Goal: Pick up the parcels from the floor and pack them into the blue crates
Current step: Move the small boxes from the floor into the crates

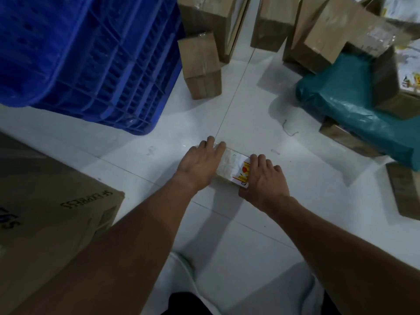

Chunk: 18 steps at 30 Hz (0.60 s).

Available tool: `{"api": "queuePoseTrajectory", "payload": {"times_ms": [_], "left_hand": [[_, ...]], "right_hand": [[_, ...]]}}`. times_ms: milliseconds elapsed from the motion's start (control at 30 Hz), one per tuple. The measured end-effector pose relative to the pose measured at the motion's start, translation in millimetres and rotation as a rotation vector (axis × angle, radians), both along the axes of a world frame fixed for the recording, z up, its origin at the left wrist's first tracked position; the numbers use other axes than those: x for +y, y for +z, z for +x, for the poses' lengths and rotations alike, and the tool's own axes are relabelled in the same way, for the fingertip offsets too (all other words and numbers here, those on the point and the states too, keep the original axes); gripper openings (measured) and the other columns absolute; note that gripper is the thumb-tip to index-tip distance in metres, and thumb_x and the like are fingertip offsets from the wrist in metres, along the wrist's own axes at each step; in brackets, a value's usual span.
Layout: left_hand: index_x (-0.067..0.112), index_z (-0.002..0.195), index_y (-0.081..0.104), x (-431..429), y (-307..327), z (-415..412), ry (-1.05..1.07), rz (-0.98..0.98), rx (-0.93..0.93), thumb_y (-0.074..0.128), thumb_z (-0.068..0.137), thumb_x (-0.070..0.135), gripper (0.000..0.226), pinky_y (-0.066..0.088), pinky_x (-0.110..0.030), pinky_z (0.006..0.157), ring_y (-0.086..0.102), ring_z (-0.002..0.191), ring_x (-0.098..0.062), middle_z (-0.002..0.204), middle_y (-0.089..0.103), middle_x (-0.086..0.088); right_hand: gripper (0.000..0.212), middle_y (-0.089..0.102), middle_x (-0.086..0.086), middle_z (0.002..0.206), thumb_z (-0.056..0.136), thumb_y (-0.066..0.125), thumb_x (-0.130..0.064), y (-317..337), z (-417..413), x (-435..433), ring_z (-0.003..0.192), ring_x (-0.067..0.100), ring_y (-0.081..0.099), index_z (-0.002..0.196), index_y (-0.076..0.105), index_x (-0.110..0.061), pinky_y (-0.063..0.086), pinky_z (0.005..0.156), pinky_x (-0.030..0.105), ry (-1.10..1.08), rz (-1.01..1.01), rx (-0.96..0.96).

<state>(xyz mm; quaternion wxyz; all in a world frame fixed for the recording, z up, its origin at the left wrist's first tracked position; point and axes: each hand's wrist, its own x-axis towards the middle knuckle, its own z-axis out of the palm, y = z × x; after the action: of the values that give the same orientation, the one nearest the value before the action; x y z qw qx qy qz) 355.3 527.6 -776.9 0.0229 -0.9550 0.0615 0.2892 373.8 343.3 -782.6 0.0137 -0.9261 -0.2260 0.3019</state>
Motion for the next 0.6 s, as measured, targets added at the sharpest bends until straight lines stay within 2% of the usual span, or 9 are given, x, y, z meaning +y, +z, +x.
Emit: {"api": "queuePoseTrajectory", "payload": {"times_ms": [133,267,600], "left_hand": [[0.014,0.142,0.031,6,20,-4,0.002,-0.029,-0.010,0.081,0.074,0.034,0.086,0.041,-0.030,0.072,0.053,0.105,-0.023,0.132,0.039,-0.010],[0.014,0.136,0.035,8,68,-4,0.015,-0.085,-0.002,0.081,0.070,0.044,0.085,0.044,-0.031,0.074,0.051,0.103,-0.021,0.125,0.042,-0.007],[0.015,0.131,0.037,-18,265,6,0.148,-0.162,0.018,0.080,0.066,0.046,0.084,0.047,-0.033,0.076,0.048,0.103,-0.021,0.122,0.040,-0.004]], "right_hand": [[0.078,0.045,0.004,0.115,0.069,0.071,-0.052,19,5,1,0.100,0.022,0.049,0.129,0.036,-0.015,0.045,0.087,0.036,0.057,0.004,0.021],[0.081,0.045,0.003,0.117,0.068,0.073,-0.050,63,17,-3,0.102,0.022,0.049,0.131,0.035,-0.016,0.045,0.088,0.036,0.118,0.032,0.055],[0.088,0.044,0.003,0.122,0.070,0.073,-0.044,266,51,-29,0.102,0.021,0.052,0.141,0.027,-0.018,0.049,0.088,0.035,0.204,0.056,0.095]]}}
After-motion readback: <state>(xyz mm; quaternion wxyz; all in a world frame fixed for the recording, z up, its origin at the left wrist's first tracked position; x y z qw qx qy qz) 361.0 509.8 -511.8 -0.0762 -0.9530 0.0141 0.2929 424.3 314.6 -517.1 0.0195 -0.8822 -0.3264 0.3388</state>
